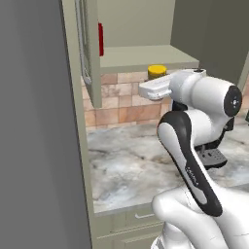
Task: Collect the turmeric, ketchup, and shaker from the cabinet and place them next to the stove.
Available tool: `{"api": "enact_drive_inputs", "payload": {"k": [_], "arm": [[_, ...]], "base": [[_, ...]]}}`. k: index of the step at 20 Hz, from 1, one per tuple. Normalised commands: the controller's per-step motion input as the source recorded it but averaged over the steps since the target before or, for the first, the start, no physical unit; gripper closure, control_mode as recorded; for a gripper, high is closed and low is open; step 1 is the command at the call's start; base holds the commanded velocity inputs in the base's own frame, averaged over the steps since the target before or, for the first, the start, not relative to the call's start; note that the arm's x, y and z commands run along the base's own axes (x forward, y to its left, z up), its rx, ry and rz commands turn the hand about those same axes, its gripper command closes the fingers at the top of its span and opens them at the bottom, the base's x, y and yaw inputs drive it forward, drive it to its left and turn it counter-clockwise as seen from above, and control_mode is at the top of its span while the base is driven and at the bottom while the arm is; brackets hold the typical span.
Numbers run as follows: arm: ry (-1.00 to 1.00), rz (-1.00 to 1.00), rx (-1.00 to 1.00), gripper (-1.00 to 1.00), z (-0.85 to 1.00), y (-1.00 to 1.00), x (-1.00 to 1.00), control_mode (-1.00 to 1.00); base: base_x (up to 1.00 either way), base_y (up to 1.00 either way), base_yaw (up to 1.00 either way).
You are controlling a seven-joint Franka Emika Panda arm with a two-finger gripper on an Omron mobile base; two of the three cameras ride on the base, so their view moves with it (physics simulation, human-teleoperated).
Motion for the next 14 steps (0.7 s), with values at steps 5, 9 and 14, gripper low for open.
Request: {"api": "enact_drive_inputs", "payload": {"k": [5,9,14], "arm": [[0.00,0.00,0.00,1.00,-0.09,-0.43,-0.86,-1.00],[0.00,0.02,0.00,1.00,-0.27,-0.44,-0.87,-1.00],[0.00,0.07,-0.01,1.00,-0.46,-0.27,-0.83,-1.00]], "base": [[0.00,0.00,0.00],[0.00,0.00,0.00],[0.00,0.00,0.00]]}}
